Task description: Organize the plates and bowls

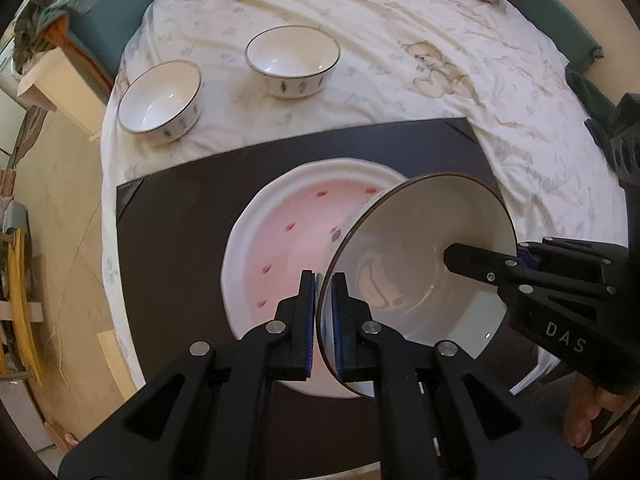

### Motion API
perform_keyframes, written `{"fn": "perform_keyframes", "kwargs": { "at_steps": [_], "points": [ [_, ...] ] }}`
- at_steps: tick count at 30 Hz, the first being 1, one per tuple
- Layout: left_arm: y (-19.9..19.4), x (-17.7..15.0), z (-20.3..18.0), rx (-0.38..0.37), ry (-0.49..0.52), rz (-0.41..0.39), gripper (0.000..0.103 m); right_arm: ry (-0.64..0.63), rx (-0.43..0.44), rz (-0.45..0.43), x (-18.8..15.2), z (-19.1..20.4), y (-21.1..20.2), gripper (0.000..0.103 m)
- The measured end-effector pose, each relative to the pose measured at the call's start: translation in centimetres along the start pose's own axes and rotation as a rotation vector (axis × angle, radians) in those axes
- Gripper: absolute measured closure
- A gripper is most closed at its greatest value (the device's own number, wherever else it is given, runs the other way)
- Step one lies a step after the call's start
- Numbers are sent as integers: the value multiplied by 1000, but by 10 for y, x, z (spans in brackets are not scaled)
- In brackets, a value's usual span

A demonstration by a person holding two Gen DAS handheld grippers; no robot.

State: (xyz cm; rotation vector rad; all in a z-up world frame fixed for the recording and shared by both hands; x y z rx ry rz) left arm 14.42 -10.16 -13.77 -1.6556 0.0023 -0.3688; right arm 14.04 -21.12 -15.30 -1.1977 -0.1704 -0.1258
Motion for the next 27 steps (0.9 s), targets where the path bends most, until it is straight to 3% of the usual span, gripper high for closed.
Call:
{"fn": "perform_keyframes", "kwargs": {
  "at_steps": [9, 16, 27],
  "points": [
    [11, -18, 23, -37, -44, 3, 98, -17, -10, 22, -15, 26, 22, 92],
    [23, -10, 31, -35, -56, 9, 98, 13, -7, 53, -15, 24, 37, 92],
    [50, -15, 48, -45, -151, 99, 98, 26, -10, 123, -15, 26, 67, 92]
  ]
}}
Point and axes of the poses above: each gripper's, at about its wrist camera, not at the fingertips, and y roughly the way its jaws point, z to its left, x to its top, the point moved 9 cm from there along y, roughly the way its jaws point
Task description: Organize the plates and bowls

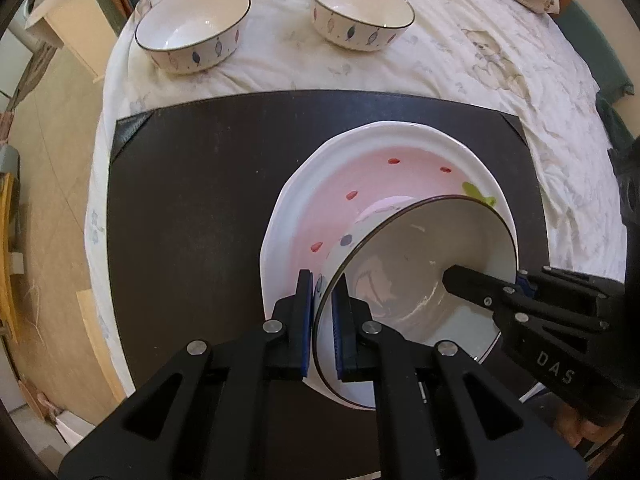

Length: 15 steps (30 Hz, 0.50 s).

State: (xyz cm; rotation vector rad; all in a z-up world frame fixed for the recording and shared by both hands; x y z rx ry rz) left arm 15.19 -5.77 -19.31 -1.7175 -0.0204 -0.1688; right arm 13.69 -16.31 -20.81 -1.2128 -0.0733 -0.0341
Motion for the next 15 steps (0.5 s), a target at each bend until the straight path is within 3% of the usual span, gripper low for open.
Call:
{"fn": "perform_keyframes", "kwargs": {
  "at_steps": [15],
  "points": [
    [13, 14, -25, -11, 40, 22, 98, 96, -23, 28, 2, -28, 2, 89]
  ]
}}
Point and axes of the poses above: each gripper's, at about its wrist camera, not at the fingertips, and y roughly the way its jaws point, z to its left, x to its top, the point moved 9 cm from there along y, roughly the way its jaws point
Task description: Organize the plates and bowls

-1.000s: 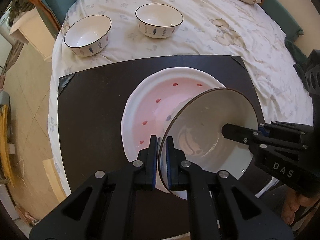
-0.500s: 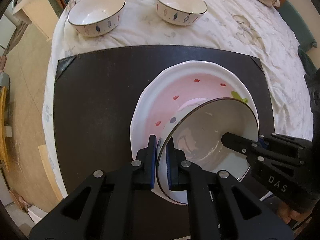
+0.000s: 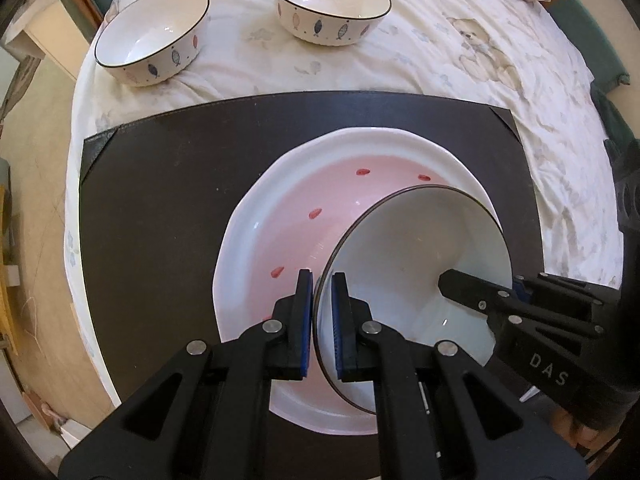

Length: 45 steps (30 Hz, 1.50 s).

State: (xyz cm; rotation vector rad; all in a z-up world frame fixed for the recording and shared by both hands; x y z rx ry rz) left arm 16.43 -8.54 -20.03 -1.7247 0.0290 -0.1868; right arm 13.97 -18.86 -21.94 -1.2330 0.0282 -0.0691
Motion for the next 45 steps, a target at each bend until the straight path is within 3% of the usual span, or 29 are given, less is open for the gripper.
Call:
{"fn": "perform_keyframes", "kwargs": {
  "at_steps": [9, 21, 25, 30, 32, 34, 36, 37, 45],
  "points": [
    [2, 4, 8, -6, -28, -9, 98, -18, 12, -6, 4, 6, 2, 87],
    [-8, -2, 4, 73, 43, -66, 92, 16, 32, 8, 4, 3, 1, 87],
    [-15, 1, 5, 137, 91, -112, 71, 3, 22, -11, 5, 5, -4, 87],
    [-22, 3, 12, 114, 54, -140, 68, 10, 15, -12, 5, 3, -5, 84],
    [-25, 3, 13, 115, 52, -152, 59, 15, 15, -22, 6, 3, -10, 83],
    [-30, 2, 13, 132, 63, -169, 53, 15, 23, -33, 7, 3, -15, 77],
    [-34, 2, 15, 138, 61, -184, 46, 14, 20, -53, 7, 1, -19, 30],
    [-36, 1, 16, 133, 56, -192, 41, 17, 12, -67, 7, 0, -22, 25],
    [-53, -4, 32, 121, 6, -240, 38, 23, 25, -107, 7, -3, -36, 24]
  ]
}}
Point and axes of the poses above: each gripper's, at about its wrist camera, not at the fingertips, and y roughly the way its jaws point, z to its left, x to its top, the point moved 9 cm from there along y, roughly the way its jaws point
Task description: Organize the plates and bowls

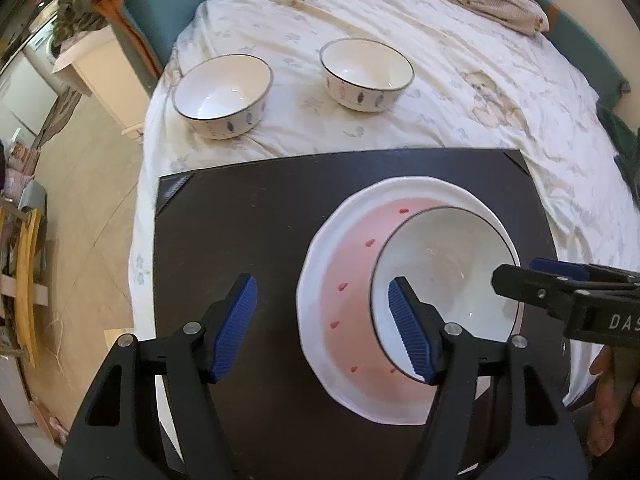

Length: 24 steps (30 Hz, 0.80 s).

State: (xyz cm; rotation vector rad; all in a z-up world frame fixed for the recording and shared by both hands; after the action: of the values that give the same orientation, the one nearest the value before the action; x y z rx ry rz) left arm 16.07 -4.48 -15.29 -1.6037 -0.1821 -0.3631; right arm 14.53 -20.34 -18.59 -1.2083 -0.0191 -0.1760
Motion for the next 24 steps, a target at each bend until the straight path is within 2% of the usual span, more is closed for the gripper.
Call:
{"fn": "perform_keyframes", "kwargs": {
  "at_steps": [8, 13, 18, 24],
  "points": [
    [-22, 14, 20, 18, -65, -74, 38, 10, 26, -53, 6, 6, -21, 24],
    [-32, 39, 32, 28, -102, -104, 38, 15, 44, -101, 24, 10, -39, 24],
    [-21, 66, 30, 21, -129, -75, 38, 19, 83, -133, 56, 9, -51, 24],
    [5, 101, 25, 45, -169, -38, 38, 163, 157, -136, 98, -15, -46, 24]
  ]
}}
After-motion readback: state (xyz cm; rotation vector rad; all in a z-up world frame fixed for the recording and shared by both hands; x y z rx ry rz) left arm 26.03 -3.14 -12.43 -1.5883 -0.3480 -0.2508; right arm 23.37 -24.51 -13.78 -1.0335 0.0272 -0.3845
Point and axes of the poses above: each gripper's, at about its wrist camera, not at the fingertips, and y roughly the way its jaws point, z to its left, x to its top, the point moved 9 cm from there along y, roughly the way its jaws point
